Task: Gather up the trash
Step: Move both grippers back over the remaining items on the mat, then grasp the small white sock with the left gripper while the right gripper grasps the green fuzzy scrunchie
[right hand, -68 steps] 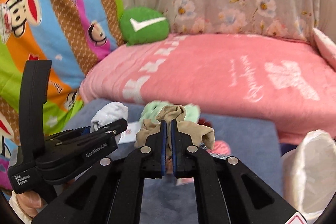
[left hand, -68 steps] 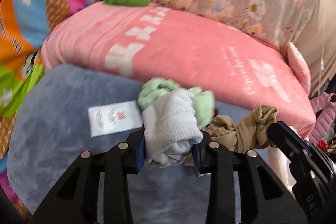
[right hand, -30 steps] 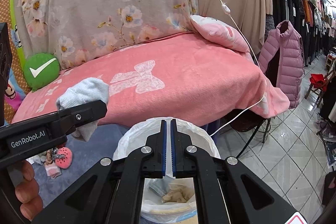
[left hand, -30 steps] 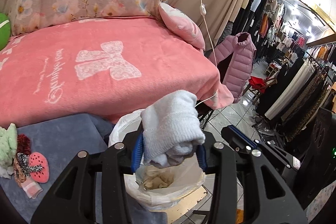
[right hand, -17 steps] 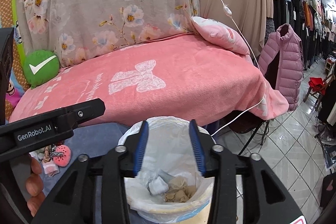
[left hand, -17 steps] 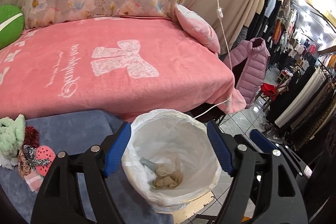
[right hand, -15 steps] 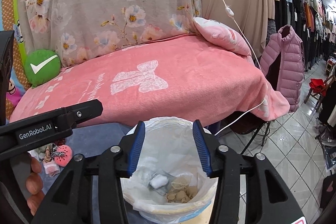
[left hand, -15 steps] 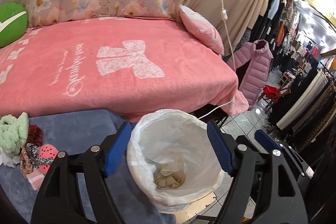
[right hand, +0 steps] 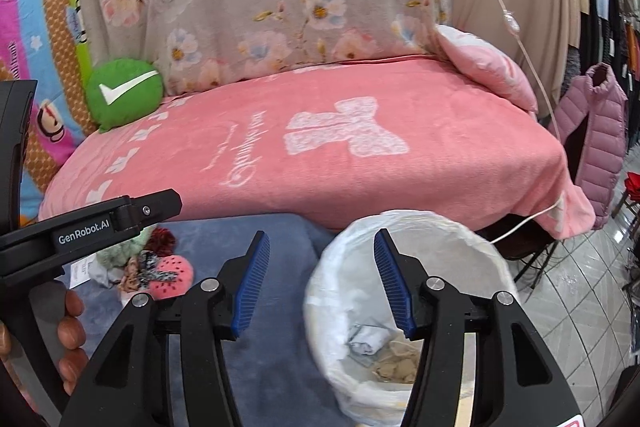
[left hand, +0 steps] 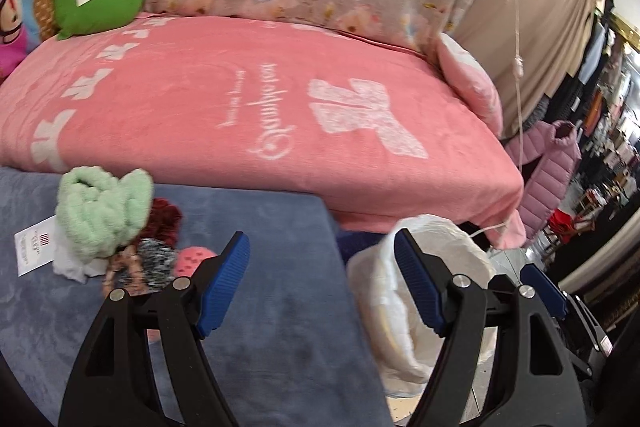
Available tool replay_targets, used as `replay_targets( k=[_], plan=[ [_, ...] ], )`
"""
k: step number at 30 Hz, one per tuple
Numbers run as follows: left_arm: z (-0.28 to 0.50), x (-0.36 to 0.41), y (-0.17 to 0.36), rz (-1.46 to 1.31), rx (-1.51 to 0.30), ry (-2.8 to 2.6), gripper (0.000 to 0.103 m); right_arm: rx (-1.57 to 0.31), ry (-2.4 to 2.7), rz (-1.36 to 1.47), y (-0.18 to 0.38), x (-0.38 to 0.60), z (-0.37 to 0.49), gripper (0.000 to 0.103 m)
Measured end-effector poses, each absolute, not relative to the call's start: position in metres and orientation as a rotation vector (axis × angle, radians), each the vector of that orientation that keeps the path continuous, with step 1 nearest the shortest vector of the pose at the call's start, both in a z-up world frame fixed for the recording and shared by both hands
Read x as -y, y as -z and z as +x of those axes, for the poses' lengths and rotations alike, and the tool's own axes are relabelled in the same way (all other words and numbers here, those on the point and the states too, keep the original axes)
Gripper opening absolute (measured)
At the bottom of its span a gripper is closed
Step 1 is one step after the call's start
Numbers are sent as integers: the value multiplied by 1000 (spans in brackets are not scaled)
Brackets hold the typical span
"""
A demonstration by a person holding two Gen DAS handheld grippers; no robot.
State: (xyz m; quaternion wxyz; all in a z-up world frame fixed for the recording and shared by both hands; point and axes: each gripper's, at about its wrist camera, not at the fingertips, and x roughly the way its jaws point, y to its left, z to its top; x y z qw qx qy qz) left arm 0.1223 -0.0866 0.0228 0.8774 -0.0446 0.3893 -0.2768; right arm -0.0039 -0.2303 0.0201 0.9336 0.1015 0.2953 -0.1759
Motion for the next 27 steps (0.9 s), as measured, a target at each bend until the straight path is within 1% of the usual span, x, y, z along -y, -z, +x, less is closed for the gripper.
replay_targets(
  k=[2, 4, 7, 8, 10, 13, 22, 27],
  plan=[
    [128, 70, -21, -98, -807, 539, 71, -612, 332, 200, -17, 216, 6, 54],
    [133, 54, -18, -105, -803, 506, 71, -620, 306, 195, -14, 202, 16, 58],
    [141, 29, -14, -124, -797, 448, 84, -632, 270, 179, -10, 182, 28, 58],
    [144, 17, -12, -134, -793, 423, 86, -636, 256, 176, -8, 175, 32, 58],
    [148, 1, -8, -144, -795, 391, 87, -645, 230, 172, -4, 162, 41, 59],
    [157, -25, 2, -146, -807, 341, 87, -657, 196, 171, 1, 143, 54, 62],
    [188, -108, 43, -184, -869, 195, 87, -700, 85, 140, 16, 84, 98, 62],
    [200, -134, 68, -170, -915, 163, 87, -723, 34, 142, 25, 59, 124, 62]
  ],
)
